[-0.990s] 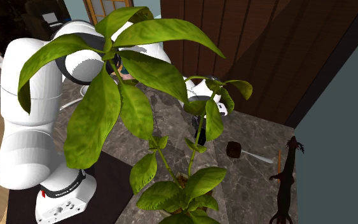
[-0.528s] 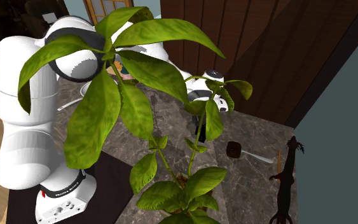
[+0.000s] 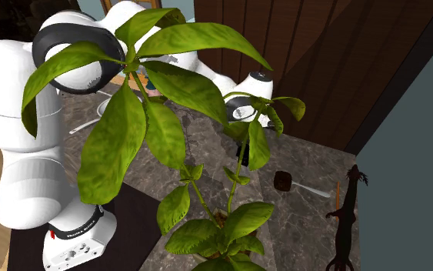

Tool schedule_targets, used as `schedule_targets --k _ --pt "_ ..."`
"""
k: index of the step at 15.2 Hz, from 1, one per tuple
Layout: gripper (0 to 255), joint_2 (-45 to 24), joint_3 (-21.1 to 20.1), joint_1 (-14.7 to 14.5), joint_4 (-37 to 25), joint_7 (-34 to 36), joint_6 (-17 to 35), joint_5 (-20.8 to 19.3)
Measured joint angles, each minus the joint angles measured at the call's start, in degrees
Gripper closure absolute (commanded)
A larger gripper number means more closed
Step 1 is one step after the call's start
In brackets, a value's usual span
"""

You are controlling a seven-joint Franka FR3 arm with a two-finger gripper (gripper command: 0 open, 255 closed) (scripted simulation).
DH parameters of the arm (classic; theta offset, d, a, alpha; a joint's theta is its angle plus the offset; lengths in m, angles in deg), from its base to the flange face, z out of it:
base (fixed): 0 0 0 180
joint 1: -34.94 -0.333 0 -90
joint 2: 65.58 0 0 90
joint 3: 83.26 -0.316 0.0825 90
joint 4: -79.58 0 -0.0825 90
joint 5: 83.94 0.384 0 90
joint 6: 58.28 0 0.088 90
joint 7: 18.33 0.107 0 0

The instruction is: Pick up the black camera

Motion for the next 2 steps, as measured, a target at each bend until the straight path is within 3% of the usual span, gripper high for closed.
schedule_targets --k 2 --pt "255 0.7 0.1 0.0 -0.2 0.0 -0.9 -0.1"
